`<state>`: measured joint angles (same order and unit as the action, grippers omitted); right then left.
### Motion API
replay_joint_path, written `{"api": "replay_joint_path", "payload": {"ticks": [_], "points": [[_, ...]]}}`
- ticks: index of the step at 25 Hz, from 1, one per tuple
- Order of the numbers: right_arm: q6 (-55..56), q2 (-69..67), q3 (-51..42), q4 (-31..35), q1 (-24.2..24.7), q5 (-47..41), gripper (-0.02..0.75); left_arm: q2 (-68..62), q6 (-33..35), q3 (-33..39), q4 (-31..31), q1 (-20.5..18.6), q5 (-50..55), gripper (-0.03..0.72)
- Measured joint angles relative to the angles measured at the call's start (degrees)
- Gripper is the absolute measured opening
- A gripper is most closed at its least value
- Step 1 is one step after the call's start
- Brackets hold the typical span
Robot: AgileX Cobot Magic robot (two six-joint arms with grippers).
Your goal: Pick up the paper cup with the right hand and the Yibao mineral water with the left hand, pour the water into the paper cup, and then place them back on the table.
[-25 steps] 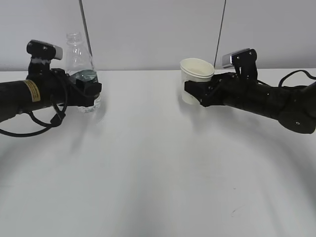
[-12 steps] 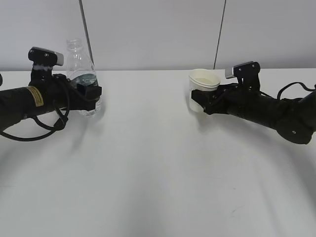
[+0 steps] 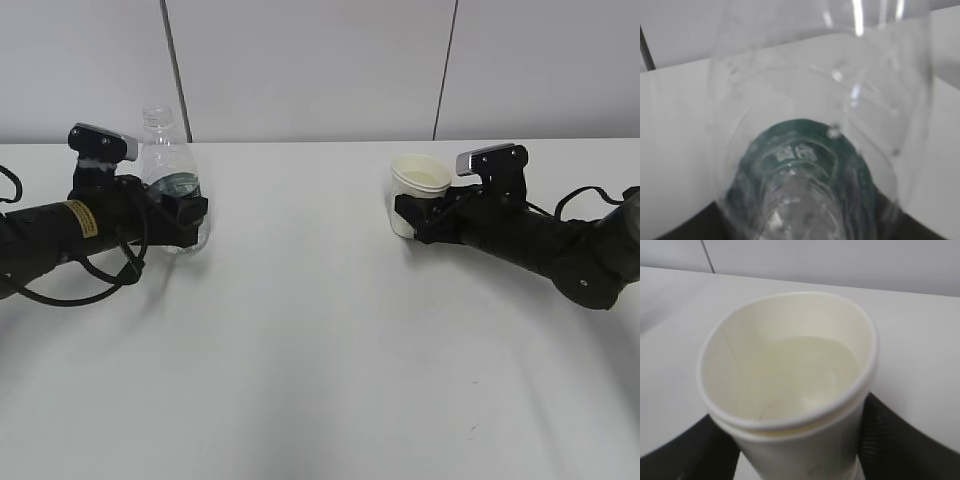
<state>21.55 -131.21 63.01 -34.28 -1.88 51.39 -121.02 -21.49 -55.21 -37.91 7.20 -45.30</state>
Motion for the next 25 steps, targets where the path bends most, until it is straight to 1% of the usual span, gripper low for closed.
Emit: {"api": "replay_joint_path", "payload": {"ticks": [5, 9, 25], "points": [[-1.09, -0.21, 0.00, 0.90, 0.00, 0.81, 0.506, -2.06, 2.08, -0.10, 1.77, 0.00, -2.50, 0.321], [-1.41, -0.33, 0.00, 1.95, 0.00, 1.06, 0.506, -2.93, 2.37, -0.36, 2.51, 0.00, -4.12, 0.321], [-2.54, -0.33, 0.00, 3.12, 0.00, 1.17, 0.506, -3.00, 2.40, -0.36, 2.61, 0.00, -4.34, 0.321]]}}
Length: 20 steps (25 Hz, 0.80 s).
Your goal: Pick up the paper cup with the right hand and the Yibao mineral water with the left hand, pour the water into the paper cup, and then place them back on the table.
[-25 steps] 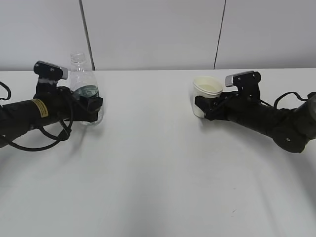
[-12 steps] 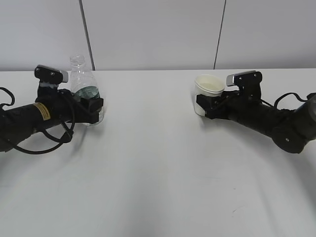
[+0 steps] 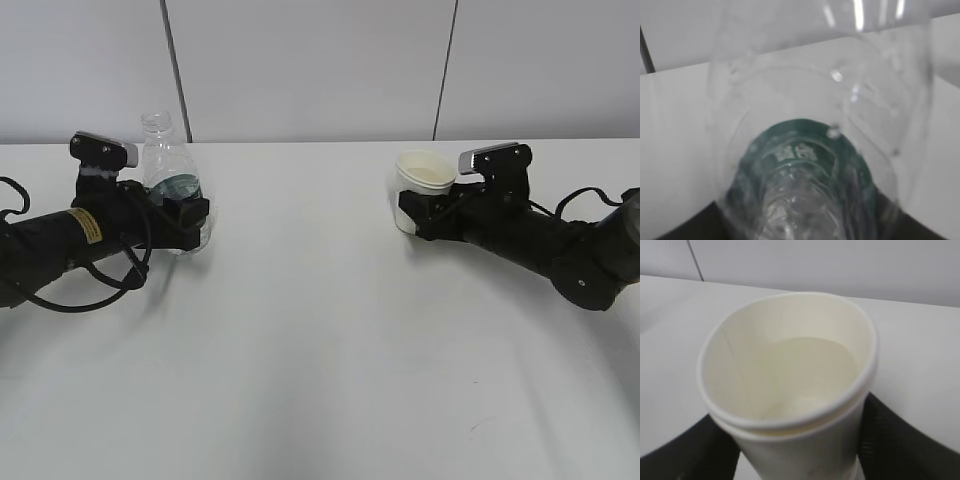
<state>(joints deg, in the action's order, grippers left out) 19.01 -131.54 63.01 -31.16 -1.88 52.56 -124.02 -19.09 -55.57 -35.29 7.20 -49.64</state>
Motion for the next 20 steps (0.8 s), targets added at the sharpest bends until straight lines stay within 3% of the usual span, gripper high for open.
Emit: {"api": "replay_joint_path", "payload": {"ticks": [20], "points": [[-0.07, -1.21, 0.00, 0.91, 0.00, 1.74, 0.506, -0.36, 0.03, -0.11, 0.21, 0.00, -0.53, 0.321]]}}
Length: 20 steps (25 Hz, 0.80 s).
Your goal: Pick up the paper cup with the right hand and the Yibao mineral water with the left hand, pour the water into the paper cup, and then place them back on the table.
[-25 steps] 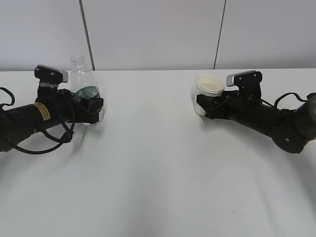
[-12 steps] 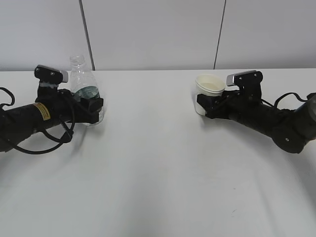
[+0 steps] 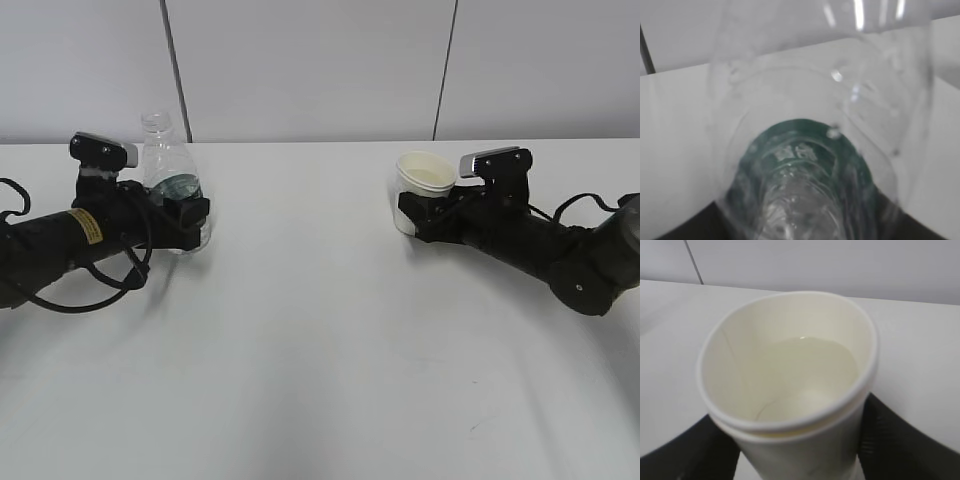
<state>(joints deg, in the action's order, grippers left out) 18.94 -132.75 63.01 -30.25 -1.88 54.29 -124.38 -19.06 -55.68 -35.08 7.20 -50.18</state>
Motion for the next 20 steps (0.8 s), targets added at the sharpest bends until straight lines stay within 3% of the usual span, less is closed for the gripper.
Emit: {"api": "replay_joint_path", "payload": {"ticks": [20], "points": [[-0.21, -1.49, 0.10, 0.56, 0.00, 3.20, 0.533, 0.00, 0.18, 0.00, 0.30, 0.00, 0.06, 0.321]]}}
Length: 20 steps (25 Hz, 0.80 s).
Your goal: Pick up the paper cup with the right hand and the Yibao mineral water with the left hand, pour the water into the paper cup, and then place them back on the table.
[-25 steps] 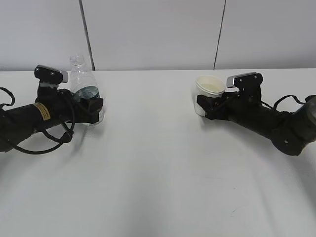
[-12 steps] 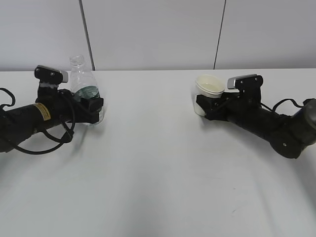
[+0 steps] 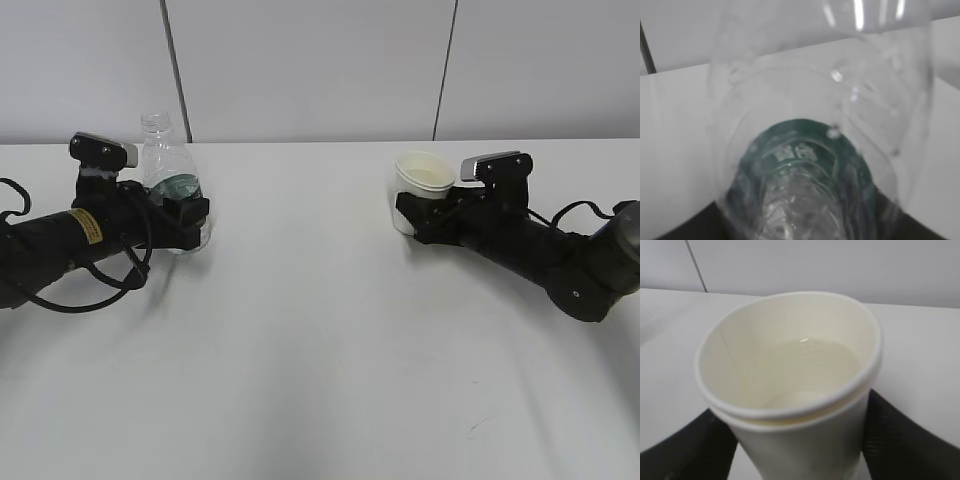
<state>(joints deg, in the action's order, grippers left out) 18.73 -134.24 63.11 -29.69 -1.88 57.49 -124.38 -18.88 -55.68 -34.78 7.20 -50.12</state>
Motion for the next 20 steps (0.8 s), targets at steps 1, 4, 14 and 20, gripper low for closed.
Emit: {"api": "replay_joint_path", "payload": {"ticks": [1, 4, 14, 20], "points": [[0.00, 0.00, 0.00, 0.00, 0.00, -0.10, 0.554, 0.00, 0.00, 0.00, 0.00, 0.00, 0.00, 0.321], [0.00, -0.02, 0.00, 0.00, 0.00, -1.10, 0.609, 0.00, 0.00, 0.00, 0.00, 0.00, 0.00, 0.321], [0.00, 0.35, -2.20, -0.10, 0.00, -3.02, 0.626, 0.00, 0.00, 0.00, 1.35, 0.00, 0.16, 0.321], [-0.14, 2.78, -3.96, -0.10, 0.00, -3.11, 0.625, 0.00, 0.00, 0.00, 1.39, 0.00, 0.28, 0.321]]}}
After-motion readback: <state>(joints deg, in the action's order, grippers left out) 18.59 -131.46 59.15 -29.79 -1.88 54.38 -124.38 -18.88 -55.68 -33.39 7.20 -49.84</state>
